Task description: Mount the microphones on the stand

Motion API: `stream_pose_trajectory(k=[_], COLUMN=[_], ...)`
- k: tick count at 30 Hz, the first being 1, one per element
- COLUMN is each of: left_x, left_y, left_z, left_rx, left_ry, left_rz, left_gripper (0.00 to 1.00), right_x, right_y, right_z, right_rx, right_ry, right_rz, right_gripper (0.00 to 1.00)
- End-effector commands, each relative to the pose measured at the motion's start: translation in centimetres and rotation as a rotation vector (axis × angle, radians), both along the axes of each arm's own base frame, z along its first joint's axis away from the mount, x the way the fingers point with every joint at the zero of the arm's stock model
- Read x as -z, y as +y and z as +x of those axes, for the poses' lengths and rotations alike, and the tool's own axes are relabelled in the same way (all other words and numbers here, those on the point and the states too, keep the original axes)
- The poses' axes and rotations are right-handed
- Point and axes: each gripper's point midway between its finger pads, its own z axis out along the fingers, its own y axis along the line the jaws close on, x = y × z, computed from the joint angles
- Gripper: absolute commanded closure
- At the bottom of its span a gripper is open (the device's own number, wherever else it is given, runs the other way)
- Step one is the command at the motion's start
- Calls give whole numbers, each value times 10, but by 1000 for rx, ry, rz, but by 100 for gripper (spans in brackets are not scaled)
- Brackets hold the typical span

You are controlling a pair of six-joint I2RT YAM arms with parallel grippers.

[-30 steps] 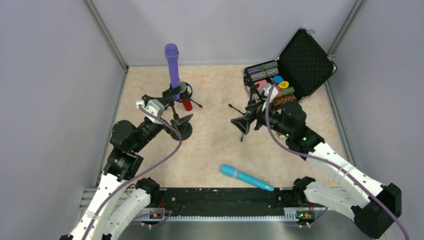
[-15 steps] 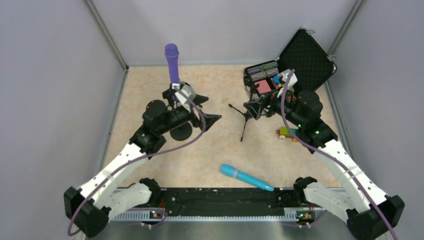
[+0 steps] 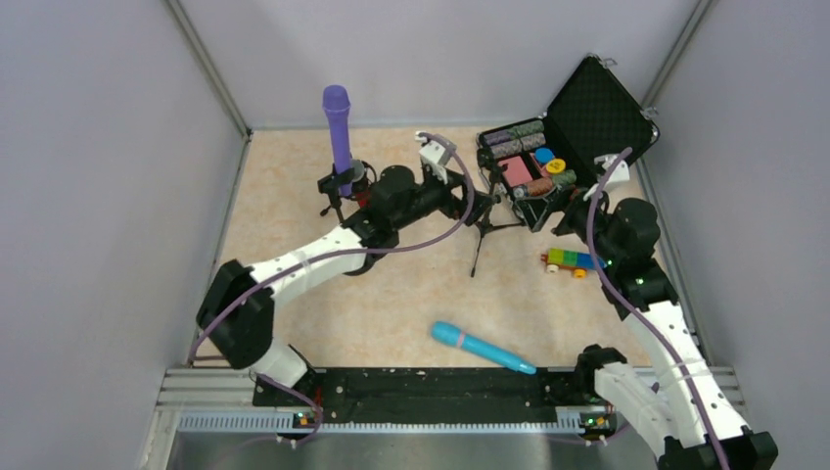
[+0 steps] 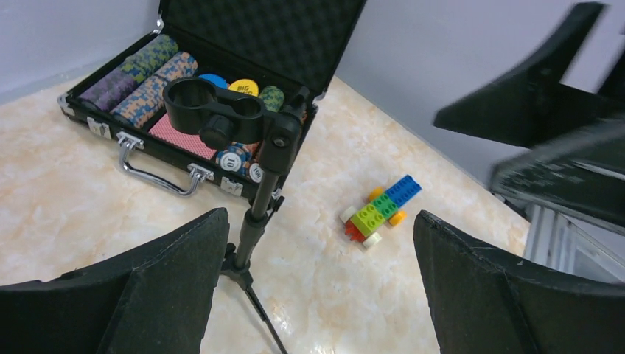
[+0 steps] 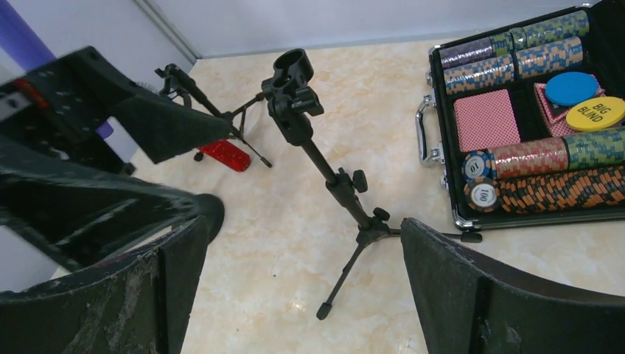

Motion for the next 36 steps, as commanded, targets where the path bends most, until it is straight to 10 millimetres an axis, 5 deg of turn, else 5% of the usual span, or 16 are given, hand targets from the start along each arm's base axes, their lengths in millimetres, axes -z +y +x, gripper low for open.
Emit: stream_pose_trajectory(k=[1, 6, 14, 19, 23, 24, 36], left_x=[-15, 16, 31, 36, 35, 34, 11], left_y=[-17, -26, -56, -61, -54, -52, -45], left_z=[40, 72, 79, 77, 70, 68, 36], left_rx=[-172, -306, -263, -236, -231, -227, -95], left_ry=[18, 10, -77, -100, -138, -151, -270], left_rz=[-100, -44, -22, -8, -10, -13, 62], left_gripper=[1, 3, 21, 51, 97, 100, 100], right_x=[-9, -11, -10, -11, -12, -11, -12], right_y=[-5, -7, -7, -3, -2, -1, 5], right_z=[-4, -6, -6, -7, -7, -7, -10], right_rx=[15, 24, 25, 9, -1, -4, -39], right_ry=[-23, -33, -36, -38, -44, -43, -50], right_rz=[29, 26, 23, 30, 38, 41, 58], right_gripper=[1, 1, 1, 1, 1, 1, 1])
